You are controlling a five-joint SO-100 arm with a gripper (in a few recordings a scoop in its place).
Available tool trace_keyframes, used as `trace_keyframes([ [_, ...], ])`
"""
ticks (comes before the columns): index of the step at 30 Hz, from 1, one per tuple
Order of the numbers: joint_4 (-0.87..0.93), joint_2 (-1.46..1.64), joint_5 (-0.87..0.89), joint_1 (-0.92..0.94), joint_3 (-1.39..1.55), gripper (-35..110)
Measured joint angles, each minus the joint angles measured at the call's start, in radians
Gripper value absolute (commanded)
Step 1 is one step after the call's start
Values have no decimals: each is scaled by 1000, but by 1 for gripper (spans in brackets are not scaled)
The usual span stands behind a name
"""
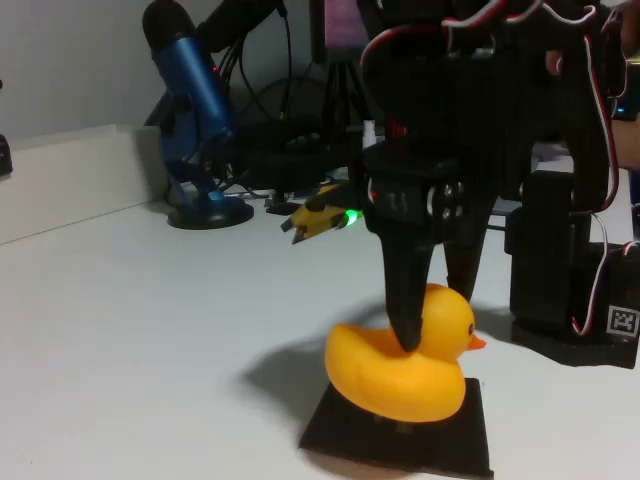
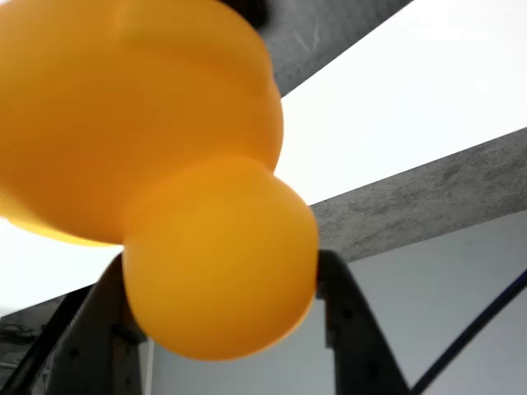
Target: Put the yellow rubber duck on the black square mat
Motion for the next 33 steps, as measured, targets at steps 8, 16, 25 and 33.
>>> trace_keyframes([
  [8, 0, 11, -5, 0, 176, 18],
  [16, 0, 11, -5, 17, 183, 24],
  [25, 0, 12, -5, 14, 193, 40],
  [33, 0, 12, -2, 14, 150, 41],
])
